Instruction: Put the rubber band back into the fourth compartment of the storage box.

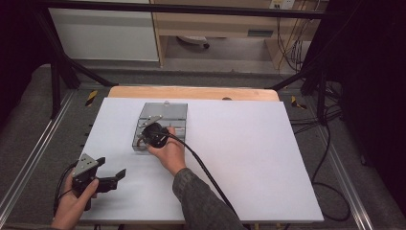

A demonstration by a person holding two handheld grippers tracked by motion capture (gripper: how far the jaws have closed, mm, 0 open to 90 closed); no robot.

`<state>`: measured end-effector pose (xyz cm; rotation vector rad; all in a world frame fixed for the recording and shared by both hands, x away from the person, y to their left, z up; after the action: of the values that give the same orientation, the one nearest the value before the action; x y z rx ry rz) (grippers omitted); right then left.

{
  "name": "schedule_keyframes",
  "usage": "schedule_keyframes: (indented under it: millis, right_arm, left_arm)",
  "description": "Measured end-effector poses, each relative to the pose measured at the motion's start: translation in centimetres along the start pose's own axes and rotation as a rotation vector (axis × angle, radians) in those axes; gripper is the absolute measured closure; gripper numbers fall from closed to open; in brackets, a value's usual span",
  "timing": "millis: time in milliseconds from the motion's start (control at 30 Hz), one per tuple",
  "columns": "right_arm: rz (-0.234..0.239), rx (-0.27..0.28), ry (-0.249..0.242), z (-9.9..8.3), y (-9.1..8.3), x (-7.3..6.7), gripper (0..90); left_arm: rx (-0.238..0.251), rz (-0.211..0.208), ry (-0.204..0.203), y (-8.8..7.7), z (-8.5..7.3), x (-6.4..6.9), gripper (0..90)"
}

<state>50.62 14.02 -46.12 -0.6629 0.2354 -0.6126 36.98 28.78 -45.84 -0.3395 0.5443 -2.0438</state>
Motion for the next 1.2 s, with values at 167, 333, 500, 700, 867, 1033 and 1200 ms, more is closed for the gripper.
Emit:
schedule_keyframes:
  millis: [167, 333, 500, 700, 867, 1033, 1200]
  right_arm:
    - [-0.001, 0.006, 0.001, 0.1, -0.1, 0.0, 81.7]
    - [0.005, 0.018, 0.010, 0.3, -0.5, 0.1, 81.1]
    - [0.004, 0.027, 0.008, 0.5, -1.0, 0.1, 80.9]
    - [0.000, 0.041, 0.008, 0.7, -1.6, 0.3, 80.1]
    - [-0.007, 0.047, 0.022, 0.7, -2.3, 0.6, 77.0]
    - [0.005, 0.070, 0.057, 0.9, -3.5, 1.1, 59.9]
    - [-0.009, 0.085, 0.076, 1.0, -4.4, 1.7, 44.0]
  left_arm:
    - [0.000, 0.000, 0.000, 0.0, 0.0, 0.0, 6.6]
    - [0.001, 0.000, -0.002, 0.0, 0.0, 0.0, 6.6]
    - [0.001, 0.000, -0.001, 0.0, 0.0, 0.0, 6.6]
    - [0.001, 0.001, -0.003, 0.0, 0.0, -0.1, 6.6]
    - [0.001, 0.002, -0.001, 0.0, 0.1, 0.0, 6.6]
    - [0.008, 0.007, -0.005, -0.1, 0.1, -0.1, 6.5]
    - [0.008, 0.005, 0.001, 0.0, 0.2, 0.1, 6.4]
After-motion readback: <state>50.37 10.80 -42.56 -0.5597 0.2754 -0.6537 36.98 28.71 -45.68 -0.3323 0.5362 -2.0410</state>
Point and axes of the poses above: each handheld gripper's, and its own axes: y roughly forward along the jaws, z roughly out of its top, x roughly to its right, the point moved 6 cm from there along y, roughly forward along the jaws, and after that the axes turned 2 degrees about y, right-handed, at the moved point
